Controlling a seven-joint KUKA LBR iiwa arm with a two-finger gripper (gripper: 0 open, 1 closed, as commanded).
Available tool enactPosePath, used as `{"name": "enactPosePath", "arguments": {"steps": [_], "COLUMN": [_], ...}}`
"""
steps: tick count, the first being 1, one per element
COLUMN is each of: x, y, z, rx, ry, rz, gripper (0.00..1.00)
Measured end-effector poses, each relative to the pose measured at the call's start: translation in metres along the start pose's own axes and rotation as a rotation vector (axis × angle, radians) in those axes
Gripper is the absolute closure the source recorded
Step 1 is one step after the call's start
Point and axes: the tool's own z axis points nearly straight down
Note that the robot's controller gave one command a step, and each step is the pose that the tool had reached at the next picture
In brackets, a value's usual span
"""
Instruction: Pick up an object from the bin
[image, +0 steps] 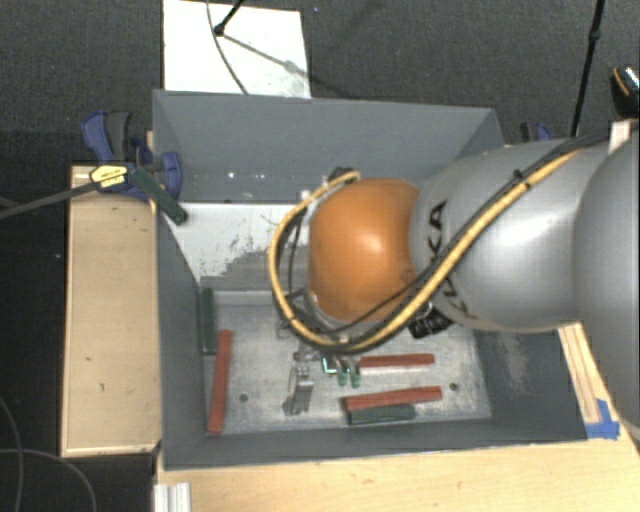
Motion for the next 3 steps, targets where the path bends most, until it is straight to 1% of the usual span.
{"name": "enactPosePath", "arguments": {"steps": [1,2,3], "x": [-0.013,-0.035,-0.035], "y": [-0.057,-0.16,-0.155], "z": [0.064,0.107,0.104], "rx": [0.001,0.002,-0.002], "ry": [-0.004,-0.005,-0.004], "rz": [0.221,0.08,0.081], "gripper": [0.0,0.0,1.0]}}
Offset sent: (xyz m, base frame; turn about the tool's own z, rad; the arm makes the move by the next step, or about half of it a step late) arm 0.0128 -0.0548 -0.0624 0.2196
